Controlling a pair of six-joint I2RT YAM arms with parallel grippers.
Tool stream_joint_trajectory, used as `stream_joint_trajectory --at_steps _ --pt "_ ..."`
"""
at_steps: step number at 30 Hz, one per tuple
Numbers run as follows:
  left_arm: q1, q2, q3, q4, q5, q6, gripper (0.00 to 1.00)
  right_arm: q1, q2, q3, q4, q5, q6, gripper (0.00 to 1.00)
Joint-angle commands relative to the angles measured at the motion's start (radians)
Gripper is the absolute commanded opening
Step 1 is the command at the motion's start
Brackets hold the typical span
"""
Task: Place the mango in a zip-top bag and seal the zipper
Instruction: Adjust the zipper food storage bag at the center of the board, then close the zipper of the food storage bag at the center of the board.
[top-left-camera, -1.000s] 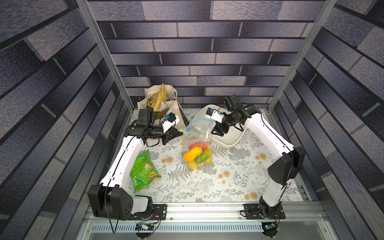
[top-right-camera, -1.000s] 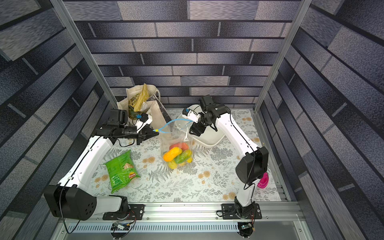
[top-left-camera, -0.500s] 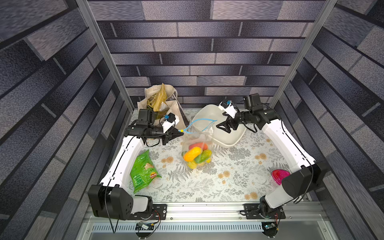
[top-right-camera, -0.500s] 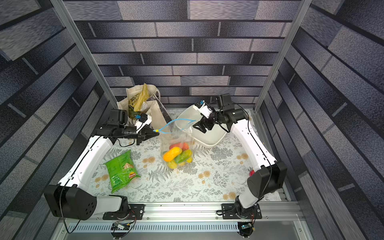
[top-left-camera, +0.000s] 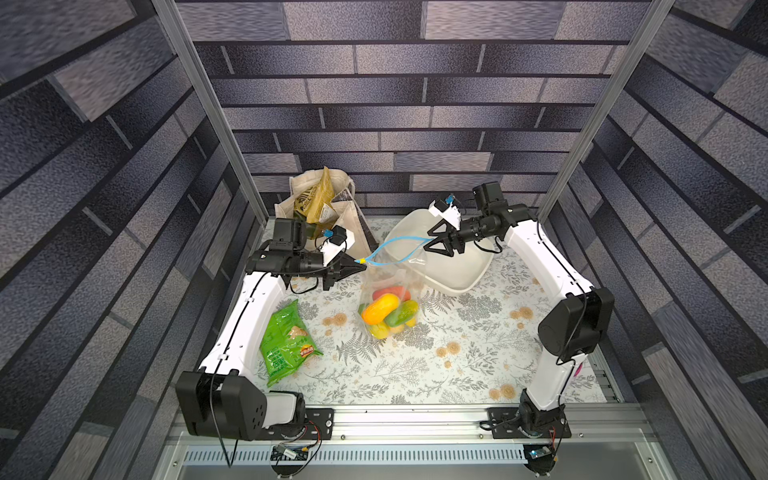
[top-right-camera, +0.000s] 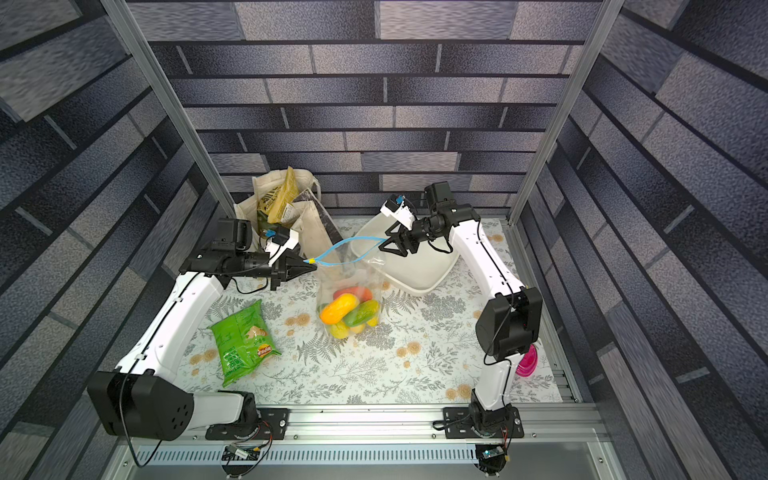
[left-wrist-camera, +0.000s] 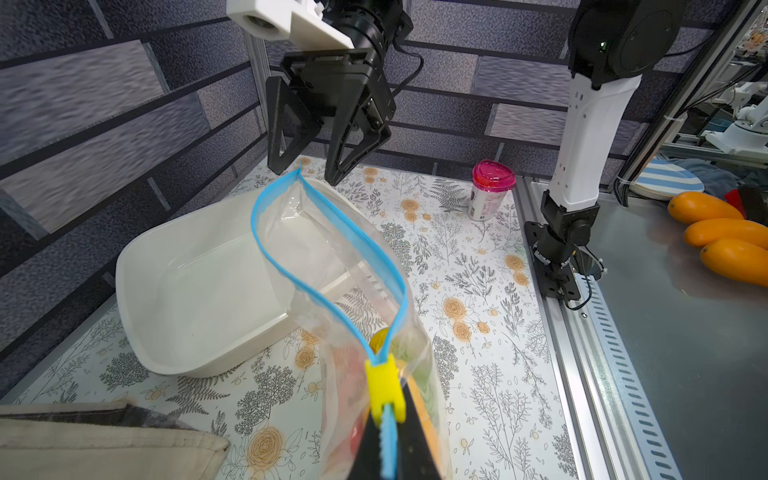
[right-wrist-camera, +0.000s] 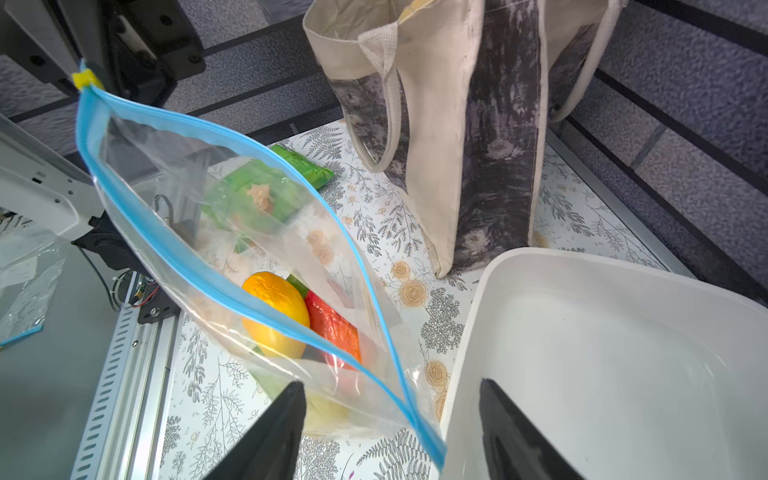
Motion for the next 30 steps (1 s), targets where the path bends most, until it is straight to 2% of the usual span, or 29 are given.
stream_joint_trajectory --at_steps 1,3,9,13,16,19,24,30 --pt "0.007 -0.015 0.014 -0.026 0.064 0.038 0.00 -0.002 0.025 0.054 -0.061 -0.070 -0.037 0.72" --pt "0.010 -0.018 0.015 -0.024 0.078 0.040 0.00 -0.004 0.047 0.079 -0.075 -0.069 -0.040 0.72" --pt "0.018 -0.007 0.026 -0.025 0.075 0.032 0.00 -0.003 0.088 0.106 -0.128 -0.105 -0.059 0.59" --pt "0.023 0.006 0.028 -0.020 0.066 0.019 0.00 -0.006 0.082 0.078 -0.125 -0.122 -0.059 0.64" --pt "0.028 0.008 0.025 -0.018 0.072 0.023 0.00 -0.007 0.086 0.068 -0.092 -0.116 -0.052 0.45" --pt "0.029 0.008 0.024 -0.019 0.073 0.024 0.00 -0.008 0.096 0.075 -0.094 -0.139 -0.051 0.30" --pt "0.034 0.007 0.023 -0.017 0.061 0.014 0.00 -0.020 0.078 0.048 -0.052 -0.106 -0.016 0.00" --pt "0.048 0.001 -0.016 0.027 -0.053 -0.044 0.00 -0.081 -0.027 -0.073 0.050 -0.085 0.071 0.00"
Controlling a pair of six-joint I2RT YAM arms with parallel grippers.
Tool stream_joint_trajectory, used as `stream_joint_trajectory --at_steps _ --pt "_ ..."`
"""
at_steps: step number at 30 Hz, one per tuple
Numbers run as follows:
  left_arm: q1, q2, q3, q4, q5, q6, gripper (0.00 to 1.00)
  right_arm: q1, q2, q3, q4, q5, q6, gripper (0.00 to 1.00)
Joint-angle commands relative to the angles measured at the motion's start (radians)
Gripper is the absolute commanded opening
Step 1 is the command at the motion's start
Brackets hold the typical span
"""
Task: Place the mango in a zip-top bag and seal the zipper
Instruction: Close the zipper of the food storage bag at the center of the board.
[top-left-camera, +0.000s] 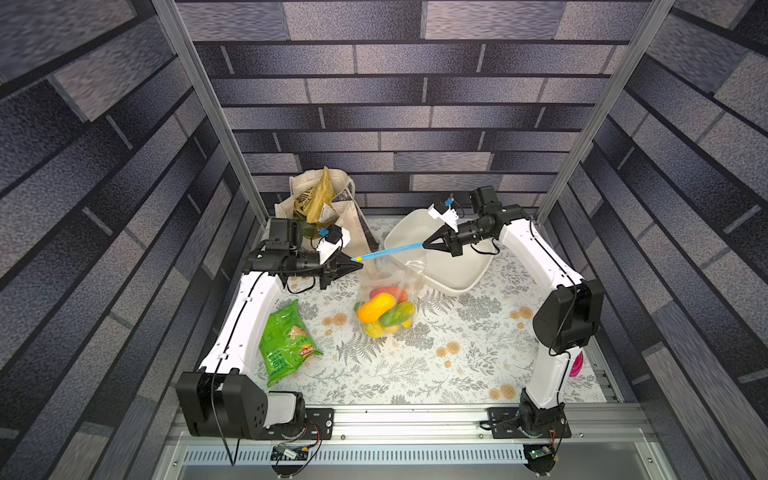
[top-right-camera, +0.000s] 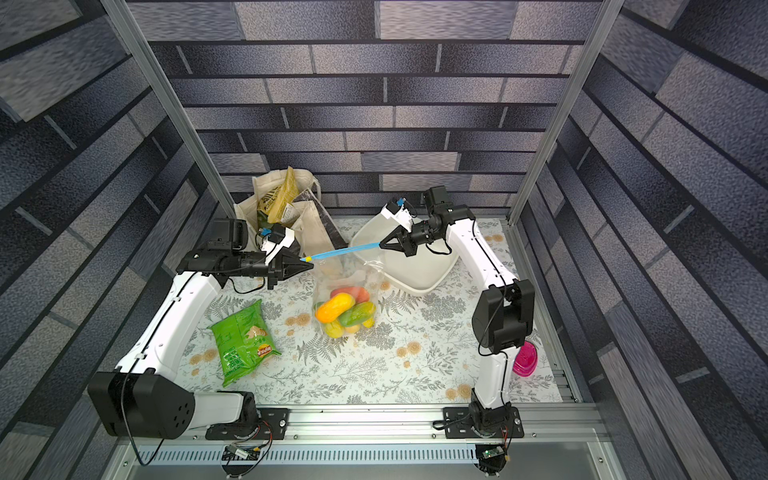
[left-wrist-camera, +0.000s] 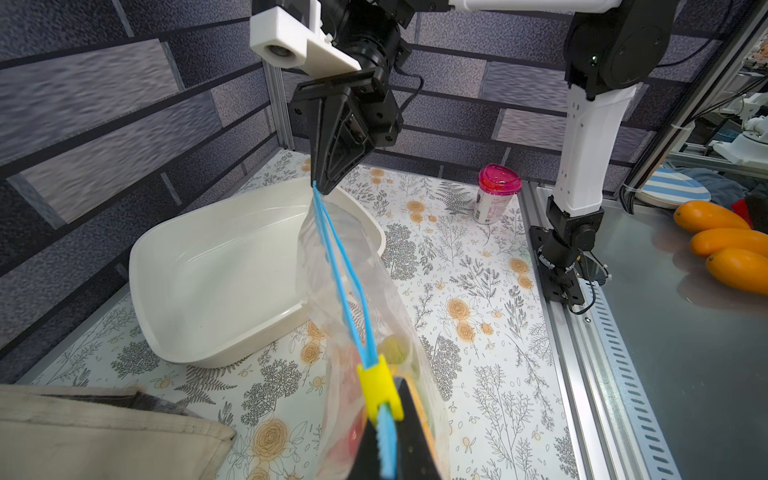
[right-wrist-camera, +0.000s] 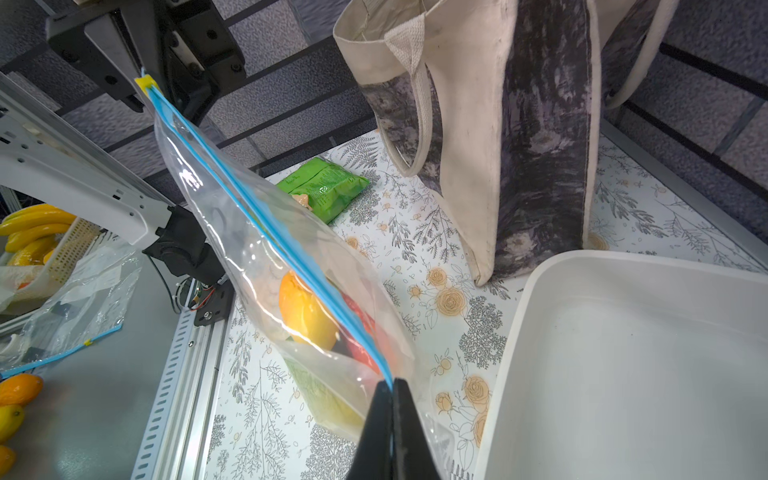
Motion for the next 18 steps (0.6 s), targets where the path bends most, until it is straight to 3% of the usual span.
stream_joint_trajectory --at_steps 1,3,6,7,9,10,11,15,18 --pt "0.016 0.001 -0.022 0.028 -0.069 -0.042 0.00 -0.050 -0.079 -0.046 0.052 0.034 0.054 0.00" --pt "0.016 0.012 -0.031 0.048 -0.104 -0.070 0.00 -0.052 -0.084 -0.054 0.039 0.044 0.058 0.00" --pt "-0.002 0.032 -0.017 0.068 -0.057 -0.098 0.07 -0.049 -0.086 -0.057 0.026 -0.003 0.066 0.00" --pt "-0.019 0.033 -0.016 0.097 -0.050 -0.126 0.05 -0.049 -0.088 -0.054 0.027 -0.013 0.077 0.05" --pt "-0.063 0.029 -0.015 0.115 -0.075 -0.139 0.00 -0.044 -0.104 -0.044 0.027 -0.015 0.106 0.25" --pt "-0.085 0.025 -0.023 0.122 -0.099 -0.135 0.00 -0.033 -0.125 -0.039 0.024 0.001 0.109 0.39" --pt "-0.100 0.020 -0.030 0.127 -0.121 -0.129 0.00 -0.011 -0.158 -0.047 0.040 0.059 0.123 0.60" --pt "-0.101 0.011 -0.052 0.139 -0.124 -0.124 0.00 0.101 -0.305 -0.142 0.190 0.283 0.158 0.74" --pt "-0.104 0.013 -0.049 0.132 -0.112 -0.114 0.00 0.177 -0.313 -0.127 0.234 0.238 0.190 0.74"
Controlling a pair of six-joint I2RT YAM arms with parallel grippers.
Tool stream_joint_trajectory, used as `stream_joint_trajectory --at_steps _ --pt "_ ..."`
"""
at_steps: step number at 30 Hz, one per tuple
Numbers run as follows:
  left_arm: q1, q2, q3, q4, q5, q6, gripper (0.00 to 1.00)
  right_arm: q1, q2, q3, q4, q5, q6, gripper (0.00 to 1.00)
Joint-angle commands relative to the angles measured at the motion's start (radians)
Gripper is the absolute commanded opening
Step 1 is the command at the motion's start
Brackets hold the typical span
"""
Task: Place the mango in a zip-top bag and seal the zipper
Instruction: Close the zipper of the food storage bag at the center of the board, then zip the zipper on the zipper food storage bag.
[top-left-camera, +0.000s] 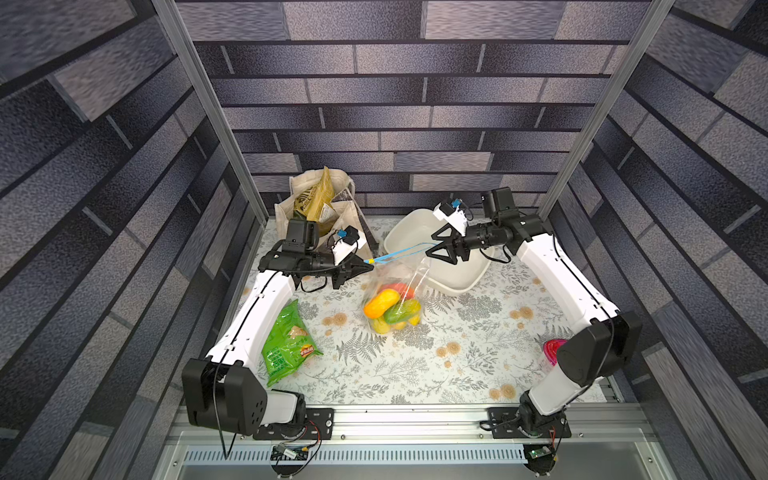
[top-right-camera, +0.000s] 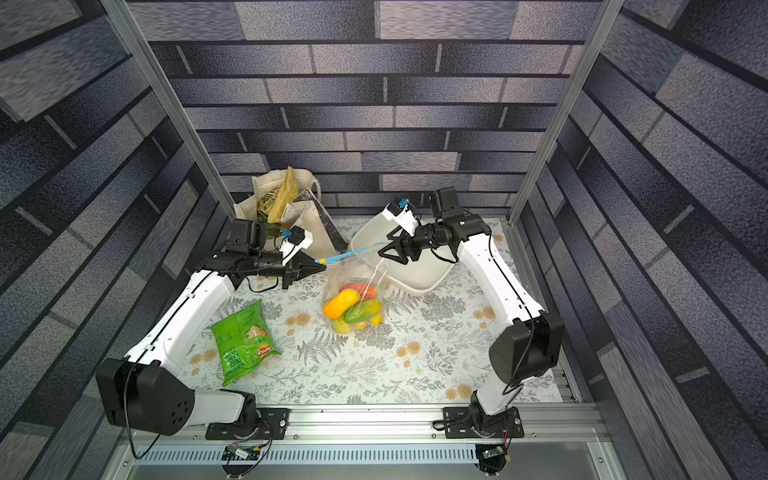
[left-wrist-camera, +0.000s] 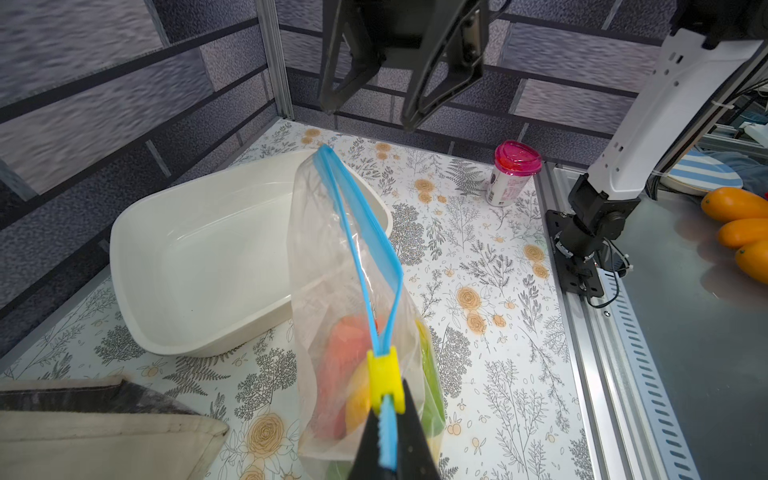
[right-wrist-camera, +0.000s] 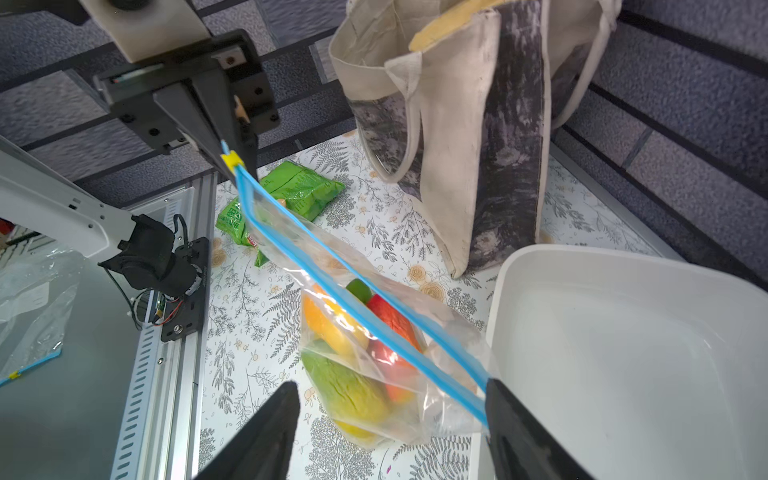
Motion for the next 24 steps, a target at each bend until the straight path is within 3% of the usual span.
stream_joint_trajectory --at_steps 1,6,12,15,24 --pt "0.001 -0.020 -0.007 0.011 0.004 -0.008 0.00 0.082 -0.007 0.037 0.074 0.011 0.034 0.74" --pt "0.000 -0.039 -0.015 0.029 0.003 -0.002 0.00 0.180 0.150 0.244 -0.053 -0.022 -0.011 0.67" --pt "-0.003 -0.060 -0.022 0.055 0.008 -0.006 0.00 0.233 0.279 0.402 -0.106 -0.013 -0.031 0.65" --pt "-0.003 -0.059 -0.022 0.058 0.005 -0.006 0.00 0.243 0.327 0.470 -0.140 -0.030 -0.035 0.56" --pt "-0.015 -0.046 -0.012 0.053 -0.041 -0.006 0.00 0.277 0.400 0.563 -0.251 -0.063 -0.109 0.53"
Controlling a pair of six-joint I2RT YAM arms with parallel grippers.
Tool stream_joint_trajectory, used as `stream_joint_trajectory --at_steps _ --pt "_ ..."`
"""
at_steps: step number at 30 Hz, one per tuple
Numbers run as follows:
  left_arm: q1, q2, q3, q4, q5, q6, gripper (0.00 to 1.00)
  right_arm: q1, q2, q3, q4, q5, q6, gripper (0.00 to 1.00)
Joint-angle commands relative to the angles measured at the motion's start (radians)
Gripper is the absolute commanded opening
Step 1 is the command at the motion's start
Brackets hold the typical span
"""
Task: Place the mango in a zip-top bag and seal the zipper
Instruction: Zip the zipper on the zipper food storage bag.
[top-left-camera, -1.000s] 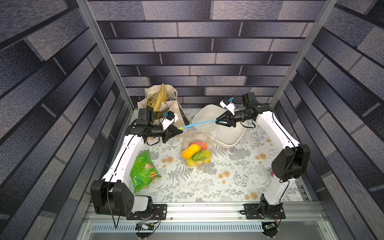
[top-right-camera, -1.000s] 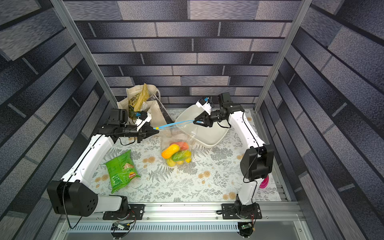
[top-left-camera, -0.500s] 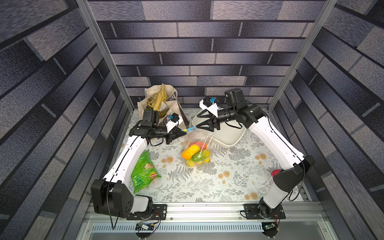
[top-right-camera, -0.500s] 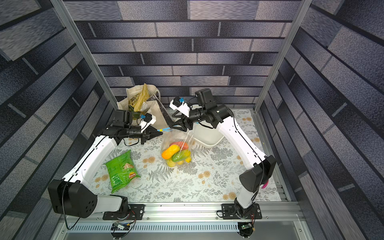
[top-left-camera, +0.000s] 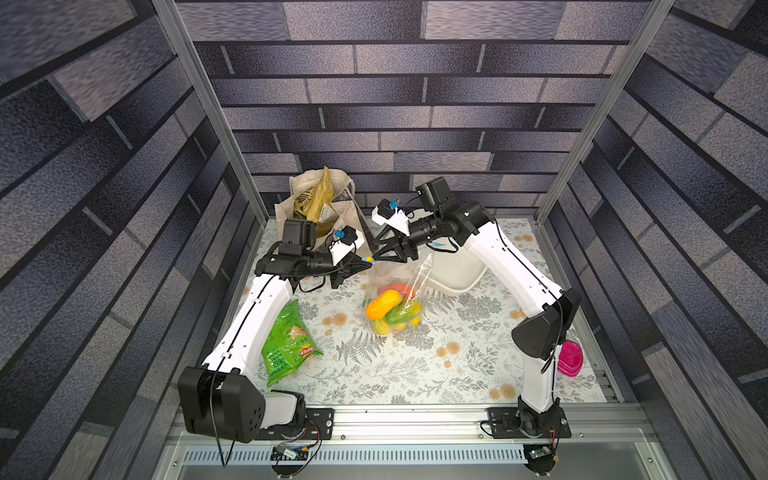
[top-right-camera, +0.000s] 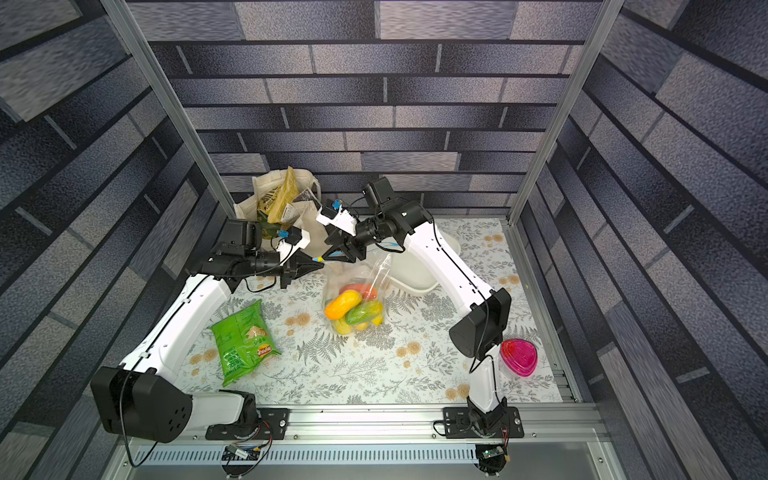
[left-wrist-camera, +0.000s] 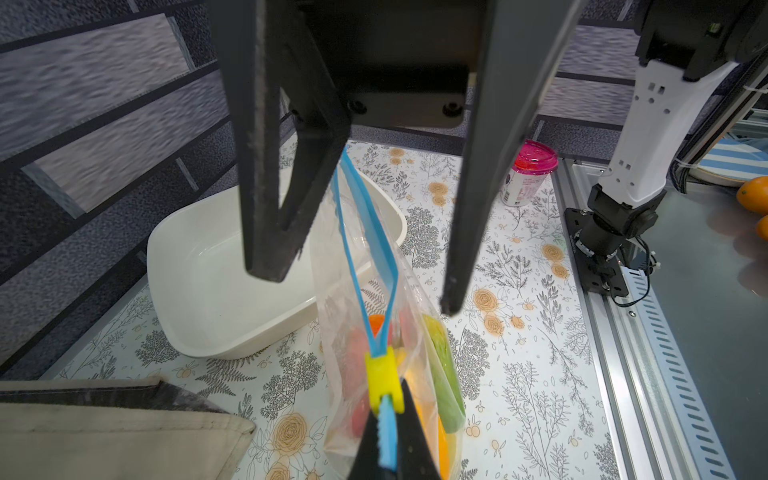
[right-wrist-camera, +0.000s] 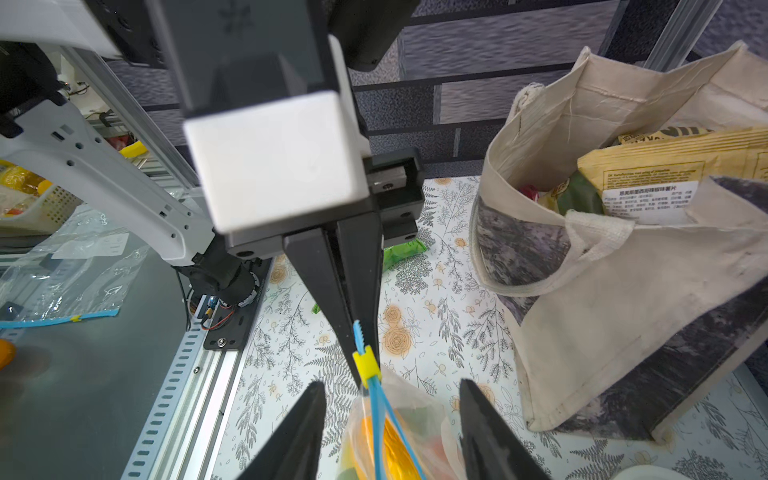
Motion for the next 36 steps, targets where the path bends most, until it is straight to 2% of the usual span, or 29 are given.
stream_joint_trajectory --at_steps 1,9,15,18,21,23,27,30,36 --pt "-0.011 -0.009 0.002 0.005 -0.017 -0.005 0.00 0.009 0.042 0.057 -0.092 -0.040 -0.045 0.53" --pt "-0.014 -0.015 0.005 0.006 -0.018 -0.002 0.00 0.020 0.115 0.118 -0.147 -0.021 -0.071 0.43" --pt "-0.014 -0.013 0.006 -0.001 -0.023 0.001 0.00 0.021 0.117 0.116 -0.144 -0.042 -0.073 0.25" --pt "-0.014 -0.011 0.006 -0.003 -0.022 0.004 0.00 0.021 0.113 0.116 -0.136 -0.060 -0.070 0.23" --pt "-0.014 -0.013 0.009 -0.012 -0.024 0.009 0.00 0.021 0.111 0.118 -0.133 -0.065 -0.064 0.27" --pt "-0.013 -0.015 0.007 -0.011 -0.024 0.009 0.00 0.022 0.113 0.118 -0.133 -0.060 -0.063 0.22" --pt "-0.012 -0.016 0.009 -0.014 -0.024 0.010 0.00 0.023 0.117 0.118 -0.138 -0.066 -0.064 0.21" --pt "-0.013 -0.015 0.009 -0.013 -0.027 0.009 0.00 0.023 0.116 0.118 -0.134 -0.056 -0.060 0.12" --pt "0.016 -0.036 -0.007 0.017 -0.011 -0.019 0.00 0.016 0.091 0.094 -0.129 0.011 -0.056 0.04"
